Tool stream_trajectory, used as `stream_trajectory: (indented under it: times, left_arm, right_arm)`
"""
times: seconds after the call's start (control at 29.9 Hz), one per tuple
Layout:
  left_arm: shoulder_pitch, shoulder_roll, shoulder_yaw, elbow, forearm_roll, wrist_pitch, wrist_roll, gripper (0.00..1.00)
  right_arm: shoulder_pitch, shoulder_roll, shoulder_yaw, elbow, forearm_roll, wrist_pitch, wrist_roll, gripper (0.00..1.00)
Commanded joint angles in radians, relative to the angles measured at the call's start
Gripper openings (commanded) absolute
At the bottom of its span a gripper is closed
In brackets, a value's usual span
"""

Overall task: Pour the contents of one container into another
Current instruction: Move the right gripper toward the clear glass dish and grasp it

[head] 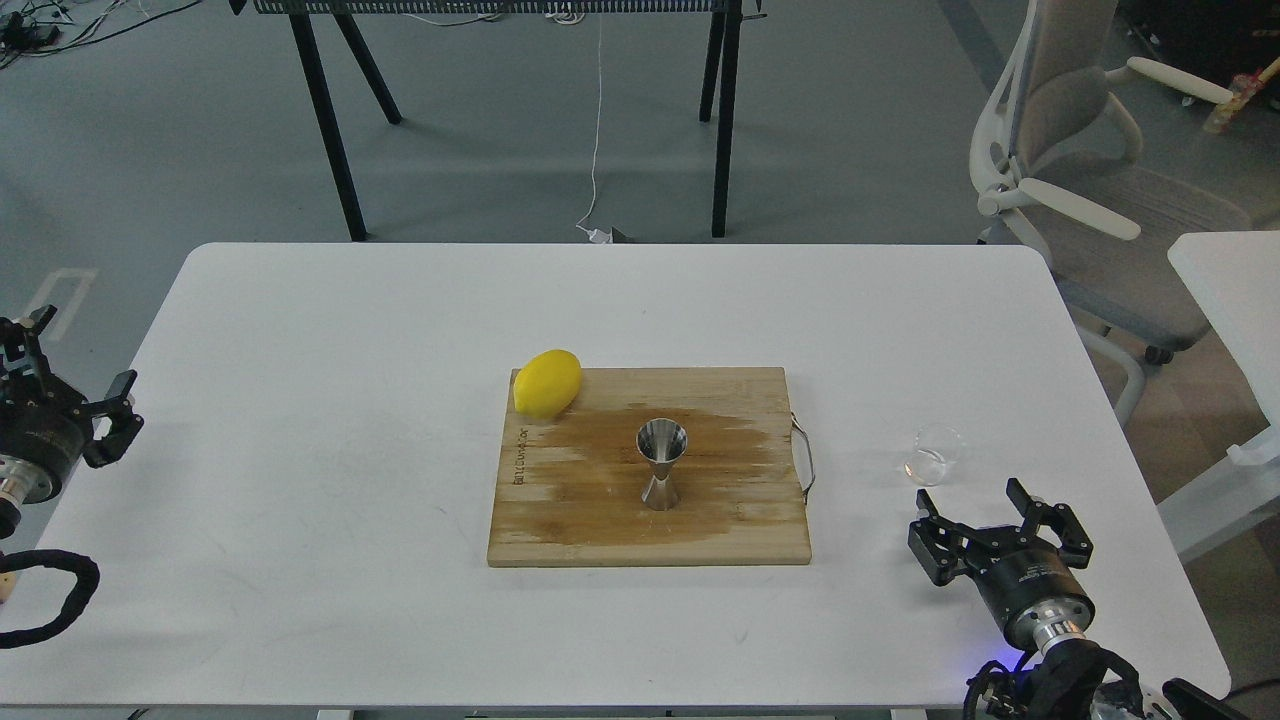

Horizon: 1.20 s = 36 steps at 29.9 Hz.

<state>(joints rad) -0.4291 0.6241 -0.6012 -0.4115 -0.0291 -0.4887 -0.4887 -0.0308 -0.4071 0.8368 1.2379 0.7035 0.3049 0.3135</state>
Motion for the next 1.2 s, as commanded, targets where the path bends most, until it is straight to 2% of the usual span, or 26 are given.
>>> stream_trajectory:
  times: [0.0,0.37,0.53,0.8,1.17]
  left_arm:
    - [0.003,-0.003,0.001,0.019,0.0,0.0,0.0,1.0]
    - [0.015,-0.006,0.001,0.02,0.0,0.0,0.0,1.0]
    - [0.015,-0.017,0.001,0.022,0.001,0.0,0.0,1.0]
    - [0.016,-0.017,0.001,0.028,0.001,0.0,0.0,1.0]
    - [0.016,-0.037,0.001,0.052,0.001,0.0,0.0,1.0]
  right_arm:
    - [0.022,0.007,0.001,-0.018,0.01,-0.02,0.001,0.99]
    - [0.086,0.042,0.001,-0.075,0.022,-0.07,-0.002,0.99]
    - [0.127,0.06,0.002,-0.092,0.048,-0.159,-0.02,0.99]
    - [0.138,0.083,0.042,-0.112,0.053,-0.23,-0.031,0.99]
    - [0.181,0.097,0.053,-0.129,0.053,-0.245,-0.031,0.97]
